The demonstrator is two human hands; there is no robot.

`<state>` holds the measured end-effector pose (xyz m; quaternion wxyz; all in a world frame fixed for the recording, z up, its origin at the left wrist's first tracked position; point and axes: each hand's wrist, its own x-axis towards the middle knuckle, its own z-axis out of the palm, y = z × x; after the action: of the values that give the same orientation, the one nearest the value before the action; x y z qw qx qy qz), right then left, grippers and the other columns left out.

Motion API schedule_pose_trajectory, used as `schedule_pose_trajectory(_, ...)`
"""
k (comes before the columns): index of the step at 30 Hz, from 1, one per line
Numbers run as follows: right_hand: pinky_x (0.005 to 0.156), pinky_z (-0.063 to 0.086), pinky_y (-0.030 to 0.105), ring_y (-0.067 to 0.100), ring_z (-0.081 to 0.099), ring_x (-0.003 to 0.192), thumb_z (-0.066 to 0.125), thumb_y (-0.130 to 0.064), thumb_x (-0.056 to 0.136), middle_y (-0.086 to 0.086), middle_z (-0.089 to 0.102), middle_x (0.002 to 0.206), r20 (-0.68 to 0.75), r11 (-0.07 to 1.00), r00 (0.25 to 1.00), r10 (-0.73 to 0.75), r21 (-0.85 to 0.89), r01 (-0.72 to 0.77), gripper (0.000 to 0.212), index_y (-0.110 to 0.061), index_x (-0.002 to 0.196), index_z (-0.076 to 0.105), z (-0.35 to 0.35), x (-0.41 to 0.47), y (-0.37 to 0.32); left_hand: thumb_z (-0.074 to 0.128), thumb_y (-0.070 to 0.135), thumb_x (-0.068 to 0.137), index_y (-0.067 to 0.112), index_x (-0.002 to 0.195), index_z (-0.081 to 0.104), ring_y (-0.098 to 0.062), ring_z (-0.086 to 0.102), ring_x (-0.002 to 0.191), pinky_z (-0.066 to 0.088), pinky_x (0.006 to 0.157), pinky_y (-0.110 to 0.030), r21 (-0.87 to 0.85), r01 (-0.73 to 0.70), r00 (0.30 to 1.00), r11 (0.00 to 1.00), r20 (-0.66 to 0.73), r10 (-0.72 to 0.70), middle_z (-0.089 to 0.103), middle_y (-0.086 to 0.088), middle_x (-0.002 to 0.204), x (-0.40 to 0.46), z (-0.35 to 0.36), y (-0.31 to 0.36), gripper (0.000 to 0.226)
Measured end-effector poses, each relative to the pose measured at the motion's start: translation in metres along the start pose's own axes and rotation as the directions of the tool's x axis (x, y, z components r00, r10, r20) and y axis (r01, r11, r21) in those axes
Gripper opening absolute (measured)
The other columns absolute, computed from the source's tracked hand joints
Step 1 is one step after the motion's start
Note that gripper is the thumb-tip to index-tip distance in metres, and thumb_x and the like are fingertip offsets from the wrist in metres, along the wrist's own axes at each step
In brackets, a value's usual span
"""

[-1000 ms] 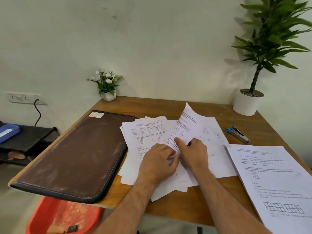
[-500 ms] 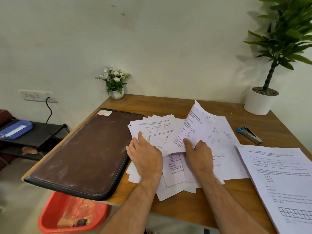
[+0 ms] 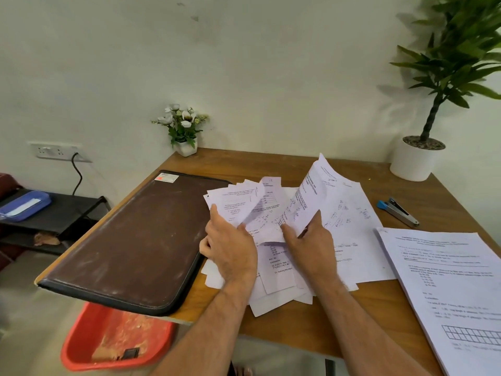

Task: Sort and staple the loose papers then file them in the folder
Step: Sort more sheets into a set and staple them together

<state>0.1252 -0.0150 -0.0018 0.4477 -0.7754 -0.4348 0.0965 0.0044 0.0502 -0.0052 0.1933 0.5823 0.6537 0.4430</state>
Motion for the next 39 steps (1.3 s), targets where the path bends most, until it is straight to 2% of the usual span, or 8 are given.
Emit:
schedule_pose_trajectory(7, 0.080, 0.061, 0.041, 0.027, 0.071, 0.102, 0.068, -0.055, 0.086, 0.002, 0.055, 0.144, -0.041, 0.994, 0.994, -0.104, -0.014, 0.104, 0.092, -0.052, 0.141, -0.005, -0.003, -0.004, -0.012, 0.059, 0.041, 0.100, 0.028, 0.108, 0.068, -0.008, 0.037, 0.098, 0.019, 0.086, -0.034, 0.040, -0.205, 0.977, 0.978, -0.047, 0.207, 0.069, 0.008, 0.101, 0.000, -0.003, -0.001, 0.017)
schedule_pose_trajectory(14, 0.061, 0.045, 0.012, 0.000, 0.058, 0.063, 0.023, -0.083, 0.087, -0.017, 0.064, 0.097, -0.110, 0.959, 0.953, -0.282, -0.043, 0.279, 0.087, -0.024, 0.151, 0.025, 0.003, -0.003, 0.002, 0.046, 0.041, 0.101, 0.020, 0.100, 0.070, -0.021, 0.067, 0.094, 0.050, 0.090, -0.037, 0.020, -0.762, 0.647, 0.647, 0.034, 0.761, 0.074, 0.001, 0.099, -0.013, 0.012, -0.005, 0.031)
schedule_pose_trajectory(18, 0.057, 0.049, 0.024, 0.007, 0.060, 0.058, 0.025, -0.080, 0.089, -0.014, 0.062, 0.065, -0.124, 0.974, 0.967, -0.224, -0.052, 0.219, 0.076, -0.017, 0.106, 0.064, 0.001, -0.003, 0.010, 0.051, 0.039, 0.098, 0.020, 0.095, 0.069, -0.016, 0.069, 0.085, 0.050, 0.086, -0.036, 0.031, -0.773, 0.634, 0.633, 0.054, 0.771, 0.075, 0.003, 0.091, -0.020, 0.014, -0.005, 0.026)
schedule_pose_trajectory(21, 0.047, 0.039, 0.026, 0.011, 0.053, 0.049, 0.045, -0.051, 0.097, -0.007, 0.057, 0.055, -0.143, 0.983, 0.974, -0.173, 0.040, 0.180, 0.048, -0.018, 0.067, 0.060, 0.006, 0.000, 0.014, 0.056, 0.040, 0.093, 0.026, 0.090, 0.074, -0.013, 0.067, 0.094, 0.040, 0.096, -0.039, 0.090, -0.771, 0.636, 0.630, 0.080, 0.768, 0.076, 0.010, 0.090, -0.023, 0.009, -0.006, 0.023)
schedule_pose_trajectory(24, 0.044, 0.030, 0.019, 0.008, 0.045, 0.044, 0.052, -0.022, 0.099, 0.000, 0.053, 0.051, -0.129, 0.984, 0.990, -0.064, 0.154, 0.084, 0.042, -0.013, 0.058, 0.052, 0.006, 0.003, 0.014, 0.046, 0.040, 0.091, 0.026, 0.089, 0.079, -0.013, 0.064, 0.101, 0.037, 0.099, -0.040, 0.077, -0.643, 0.766, 0.762, 0.032, 0.642, 0.077, 0.012, 0.092, -0.022, 0.000, -0.001, 0.036)
schedule_pose_trajectory(27, 0.042, 0.028, 0.016, 0.009, 0.045, 0.042, 0.053, -0.017, 0.097, 0.001, 0.056, 0.054, -0.147, 0.983, 0.989, 0.012, 0.185, 0.016, 0.042, -0.012, 0.055, 0.047, 0.005, 0.002, 0.010, 0.045, 0.033, 0.094, 0.028, 0.104, 0.078, -0.019, 0.061, 0.101, 0.045, 0.096, -0.041, -0.044, -0.200, 0.979, 0.979, 0.038, 0.202, 0.074, 0.007, 0.098, -0.008, -0.015, 0.012, 0.035)
schedule_pose_trajectory(30, 0.039, 0.027, 0.015, 0.009, 0.042, 0.039, 0.053, -0.010, 0.095, -0.001, 0.051, 0.050, -0.210, 0.969, 0.977, 0.046, 0.246, 0.007, 0.045, -0.016, 0.052, 0.041, 0.000, 0.002, 0.005, 0.056, 0.021, 0.091, 0.029, 0.129, 0.062, -0.027, 0.046, 0.123, 0.046, 0.098, -0.044, -0.055, 0.250, 0.938, 0.967, 0.263, -0.228, 0.062, -0.001, 0.126, 0.022, -0.020, 0.019, 0.040)
schedule_pose_trajectory(39, 0.046, 0.034, 0.025, 0.013, 0.046, 0.046, 0.053, -0.014, 0.096, 0.002, 0.062, 0.060, -0.225, 0.971, 0.972, 0.074, 0.238, -0.019, 0.037, -0.009, 0.060, 0.051, -0.001, -0.001, 0.005, 0.076, 0.006, 0.085, 0.018, 0.130, 0.051, -0.021, 0.057, 0.100, 0.046, 0.075, -0.031, -0.314, 0.324, 0.944, 0.892, 0.169, -0.283, 0.043, 0.000, 0.130, 0.029, -0.019, 0.018, 0.053)
